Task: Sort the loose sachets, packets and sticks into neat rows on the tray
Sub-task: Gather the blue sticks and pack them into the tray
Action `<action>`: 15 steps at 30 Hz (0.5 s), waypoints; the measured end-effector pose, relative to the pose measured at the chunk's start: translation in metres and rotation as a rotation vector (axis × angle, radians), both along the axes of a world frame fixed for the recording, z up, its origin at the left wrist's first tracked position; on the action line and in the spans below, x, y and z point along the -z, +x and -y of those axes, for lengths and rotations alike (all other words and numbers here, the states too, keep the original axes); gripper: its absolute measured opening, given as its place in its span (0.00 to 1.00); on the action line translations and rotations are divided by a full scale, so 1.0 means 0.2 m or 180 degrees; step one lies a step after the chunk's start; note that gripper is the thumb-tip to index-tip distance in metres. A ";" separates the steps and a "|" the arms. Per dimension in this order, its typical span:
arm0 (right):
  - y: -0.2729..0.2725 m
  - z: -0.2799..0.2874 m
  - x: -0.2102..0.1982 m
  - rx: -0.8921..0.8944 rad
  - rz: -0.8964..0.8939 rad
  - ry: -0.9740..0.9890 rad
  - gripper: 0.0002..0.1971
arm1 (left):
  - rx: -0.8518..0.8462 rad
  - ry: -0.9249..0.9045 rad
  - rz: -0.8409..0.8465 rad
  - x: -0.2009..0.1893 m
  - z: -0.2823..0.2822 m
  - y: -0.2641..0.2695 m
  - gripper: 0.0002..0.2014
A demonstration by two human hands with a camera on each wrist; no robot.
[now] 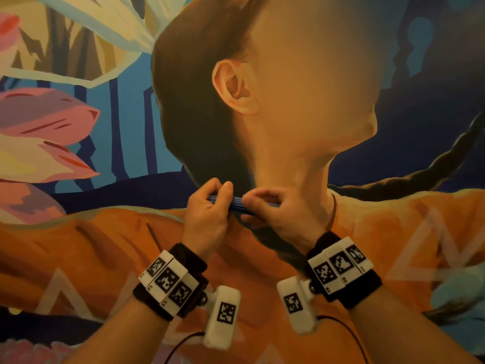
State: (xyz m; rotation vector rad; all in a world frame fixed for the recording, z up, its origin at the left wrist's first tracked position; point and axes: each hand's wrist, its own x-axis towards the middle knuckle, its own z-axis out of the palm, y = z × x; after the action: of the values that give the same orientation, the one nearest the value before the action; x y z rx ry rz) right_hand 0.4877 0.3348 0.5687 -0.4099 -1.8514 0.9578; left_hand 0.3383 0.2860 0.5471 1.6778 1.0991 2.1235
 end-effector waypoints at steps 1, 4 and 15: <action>0.02 0.00 -0.01 0.0005 0.0635 0.0165 0.11 | -0.0062 0.0031 -0.0075 -0.01 0.01 -0.01 0.15; 0.04 -0.02 -0.05 0.0827 0.2090 0.0953 0.05 | -0.0027 -0.0035 -0.0179 -0.01 0.03 -0.01 0.14; 0.05 0.04 -0.01 0.2391 0.2594 0.2522 0.13 | 0.0668 -0.1579 0.0919 -0.03 0.03 0.01 0.13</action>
State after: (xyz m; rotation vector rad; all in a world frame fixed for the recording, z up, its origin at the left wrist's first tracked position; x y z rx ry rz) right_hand 0.4986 0.3276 0.5714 -0.9743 -2.2955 -0.5478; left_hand 0.3409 0.2794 0.5535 1.1623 1.1751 1.7108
